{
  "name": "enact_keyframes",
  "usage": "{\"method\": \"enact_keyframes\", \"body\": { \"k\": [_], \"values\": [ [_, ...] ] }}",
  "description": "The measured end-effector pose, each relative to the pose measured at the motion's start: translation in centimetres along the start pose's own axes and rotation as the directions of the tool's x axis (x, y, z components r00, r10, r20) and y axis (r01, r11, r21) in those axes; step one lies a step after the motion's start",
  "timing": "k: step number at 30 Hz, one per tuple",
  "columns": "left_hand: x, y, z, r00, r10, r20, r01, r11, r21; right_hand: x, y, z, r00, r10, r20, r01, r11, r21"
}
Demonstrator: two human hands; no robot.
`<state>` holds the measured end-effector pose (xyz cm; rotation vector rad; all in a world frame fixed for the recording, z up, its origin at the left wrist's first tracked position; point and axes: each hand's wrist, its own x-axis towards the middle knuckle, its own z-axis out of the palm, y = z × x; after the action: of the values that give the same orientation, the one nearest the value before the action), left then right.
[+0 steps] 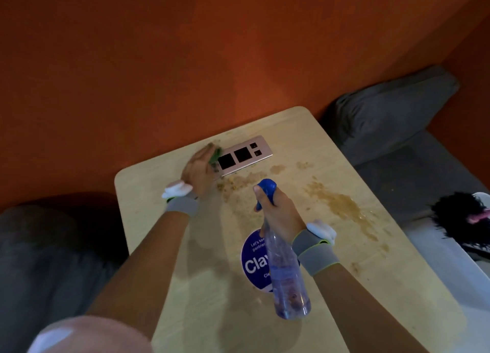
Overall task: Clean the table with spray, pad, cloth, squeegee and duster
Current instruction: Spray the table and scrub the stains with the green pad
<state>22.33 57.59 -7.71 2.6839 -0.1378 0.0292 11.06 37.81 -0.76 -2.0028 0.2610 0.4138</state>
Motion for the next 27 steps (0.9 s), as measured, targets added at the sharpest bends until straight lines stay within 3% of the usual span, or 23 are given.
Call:
{"method": "enact_keyframes", "body": {
  "k": [2,4,6,8,13,15,18,21,24,26,27],
  "values": [
    [0.1,-1.3,-0.4,0.976,-0.12,-0.179,0.112,0.992,-0.051,0.1,0.2,0.3,1.0,0.001,0.006,-0.001,1.0,0.014],
    [-0.8,-1.0,0.2,0.932,-0.243,-0.268,0.249,0.968,-0.011,0.3,0.4,0.4,1.0,0.012,0.004,-0.012,1.0,0.026],
    [-1.4,0.8,1.2,0.923,-0.295,-0.248,0.319,0.945,0.063,0.5,0.5,0.3,1.0,0.015,-0.013,-0.015,1.0,0.023],
    [-0.5,3.5,2.1,0.914,-0.337,-0.226,0.353,0.935,0.035,0.8,0.7,0.0,0.999,0.021,-0.033,-0.02,0.999,0.032],
    [2.6,6.9,2.6,0.967,-0.243,-0.083,0.254,0.952,0.173,1.5,1.2,-0.7,0.997,0.035,-0.067,-0.031,0.998,0.051],
    [3.0,6.9,2.5,0.993,-0.121,-0.012,0.121,0.971,0.207,1.7,1.2,-0.9,0.997,0.033,-0.072,-0.03,0.999,0.041],
    [5.1,7.5,2.5,0.977,0.081,0.198,-0.091,0.995,0.042,1.7,0.9,-0.5,0.998,0.027,-0.056,-0.024,0.998,0.053],
    [6.0,9.9,1.6,0.889,0.283,0.36,-0.209,0.95,-0.231,1.6,0.7,-0.5,0.998,0.033,-0.054,-0.03,0.998,0.063],
    [4.0,10.2,0.0,0.812,0.327,0.483,-0.096,0.892,-0.442,1.1,1.0,-0.9,0.997,0.067,-0.039,-0.065,0.996,0.069],
    [2.3,8.3,-1.4,0.872,0.242,0.426,0.034,0.837,-0.547,0.6,1.4,-1.1,0.997,0.078,0.014,-0.079,0.995,0.058],
    [1.4,7.0,-2.4,0.939,0.151,0.31,0.071,0.796,-0.601,0.4,1.4,-1.0,0.997,0.071,0.042,-0.073,0.997,0.04]
  ]
}}
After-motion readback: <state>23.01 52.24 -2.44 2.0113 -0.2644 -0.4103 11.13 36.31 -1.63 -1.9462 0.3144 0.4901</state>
